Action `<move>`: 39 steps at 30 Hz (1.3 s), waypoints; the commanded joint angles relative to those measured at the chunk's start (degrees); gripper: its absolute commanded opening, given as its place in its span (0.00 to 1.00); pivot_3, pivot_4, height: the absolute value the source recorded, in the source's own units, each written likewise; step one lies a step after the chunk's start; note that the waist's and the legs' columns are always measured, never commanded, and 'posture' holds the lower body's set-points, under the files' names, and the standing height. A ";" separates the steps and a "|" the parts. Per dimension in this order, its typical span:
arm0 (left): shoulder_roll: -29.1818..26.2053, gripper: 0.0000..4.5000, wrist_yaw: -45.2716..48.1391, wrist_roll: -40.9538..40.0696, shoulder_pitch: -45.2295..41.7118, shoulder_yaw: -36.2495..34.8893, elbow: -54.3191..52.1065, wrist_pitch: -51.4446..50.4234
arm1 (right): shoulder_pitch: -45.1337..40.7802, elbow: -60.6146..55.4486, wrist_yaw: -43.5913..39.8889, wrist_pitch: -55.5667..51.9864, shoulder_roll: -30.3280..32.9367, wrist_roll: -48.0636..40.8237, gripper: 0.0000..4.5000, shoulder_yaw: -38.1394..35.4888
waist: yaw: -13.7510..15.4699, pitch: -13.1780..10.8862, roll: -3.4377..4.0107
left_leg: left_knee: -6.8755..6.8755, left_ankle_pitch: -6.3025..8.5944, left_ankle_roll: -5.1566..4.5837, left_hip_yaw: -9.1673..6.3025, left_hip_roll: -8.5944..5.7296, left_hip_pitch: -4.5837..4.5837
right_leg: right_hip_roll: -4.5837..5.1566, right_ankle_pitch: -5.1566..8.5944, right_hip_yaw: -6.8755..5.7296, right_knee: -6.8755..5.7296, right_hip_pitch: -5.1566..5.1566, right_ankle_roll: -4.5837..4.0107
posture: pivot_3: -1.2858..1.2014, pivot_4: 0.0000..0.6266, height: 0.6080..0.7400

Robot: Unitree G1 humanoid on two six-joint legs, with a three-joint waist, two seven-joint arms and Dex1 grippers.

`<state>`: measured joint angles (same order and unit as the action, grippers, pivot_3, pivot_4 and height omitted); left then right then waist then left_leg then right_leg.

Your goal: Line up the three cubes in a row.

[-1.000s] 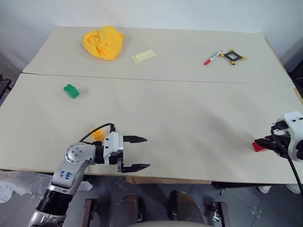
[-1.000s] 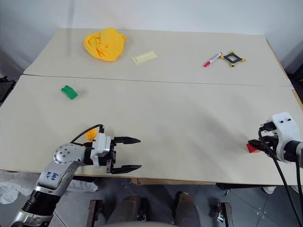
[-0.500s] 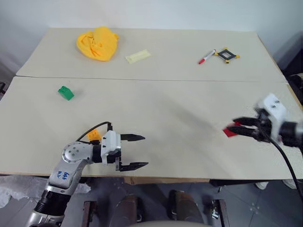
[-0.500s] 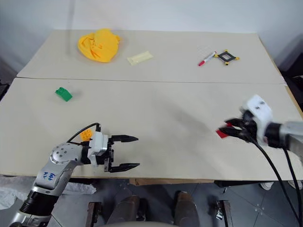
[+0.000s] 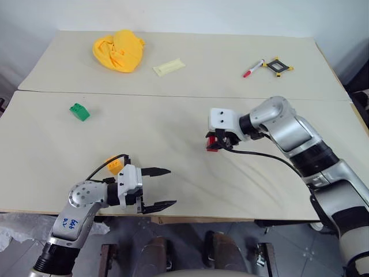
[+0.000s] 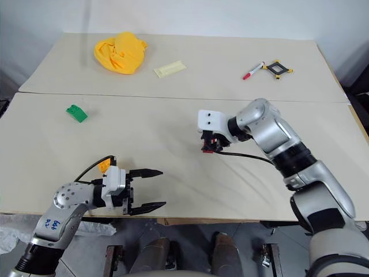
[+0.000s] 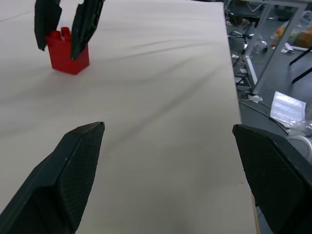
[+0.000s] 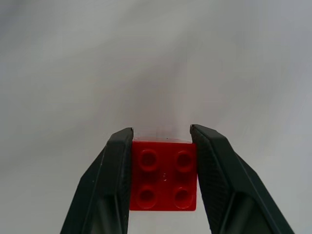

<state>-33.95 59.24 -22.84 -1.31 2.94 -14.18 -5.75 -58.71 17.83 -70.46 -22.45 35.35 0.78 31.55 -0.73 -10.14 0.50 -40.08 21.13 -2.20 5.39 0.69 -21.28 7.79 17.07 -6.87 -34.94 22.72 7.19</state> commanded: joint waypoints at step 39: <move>6.12 1.00 -10.45 -13.13 33.33 -46.54 8.39 2.66 | 42.69 -8.38 -11.67 31.29 -2.47 -30.47 1.00 -39.77 | -0.18 -0.15 -0.10 | 0.04 0.12 0.01 -0.05 0.05 0.23 | 0.48 0.06 0.13 0.07 -0.18 -0.13 | 0.52 0.24 1.00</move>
<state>-27.72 48.86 -35.58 32.09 -40.22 -8.59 -5.59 -15.90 9.20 -82.75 5.74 32.21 -29.80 -5.54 -0.91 -10.29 0.40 -40.04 21.25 -2.20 5.34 0.75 -21.04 8.28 17.13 -6.80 -34.88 22.55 7.07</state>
